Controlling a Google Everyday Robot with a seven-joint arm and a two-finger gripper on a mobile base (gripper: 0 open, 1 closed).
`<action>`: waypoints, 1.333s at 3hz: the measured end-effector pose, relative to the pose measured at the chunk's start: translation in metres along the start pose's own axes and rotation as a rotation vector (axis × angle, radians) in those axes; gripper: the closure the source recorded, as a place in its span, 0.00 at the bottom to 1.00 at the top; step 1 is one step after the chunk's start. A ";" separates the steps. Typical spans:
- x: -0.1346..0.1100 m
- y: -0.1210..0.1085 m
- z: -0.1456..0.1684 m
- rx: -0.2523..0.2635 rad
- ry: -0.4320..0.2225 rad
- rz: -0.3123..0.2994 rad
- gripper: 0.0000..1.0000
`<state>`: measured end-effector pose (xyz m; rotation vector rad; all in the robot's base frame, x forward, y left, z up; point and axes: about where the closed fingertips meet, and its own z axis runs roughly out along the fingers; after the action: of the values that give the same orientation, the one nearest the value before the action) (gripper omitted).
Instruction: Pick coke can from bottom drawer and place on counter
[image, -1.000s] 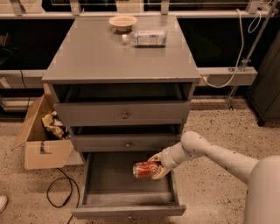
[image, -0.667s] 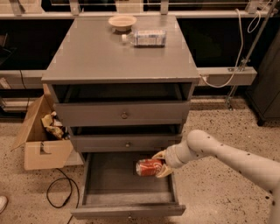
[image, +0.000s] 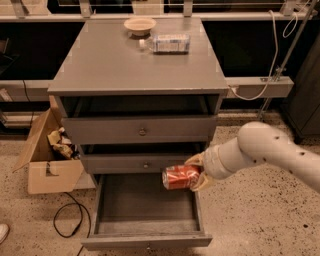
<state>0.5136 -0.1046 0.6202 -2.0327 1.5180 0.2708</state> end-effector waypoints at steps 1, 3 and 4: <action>-0.037 -0.032 -0.042 0.005 0.030 -0.077 1.00; -0.054 -0.059 -0.066 0.008 0.010 -0.104 1.00; -0.079 -0.117 -0.130 0.038 0.030 -0.156 1.00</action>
Offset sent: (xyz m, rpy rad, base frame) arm 0.0088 0.0113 0.0564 -0.0355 -0.0471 0.0447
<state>0.5726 -0.0921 0.8027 -2.1195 1.3625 0.1488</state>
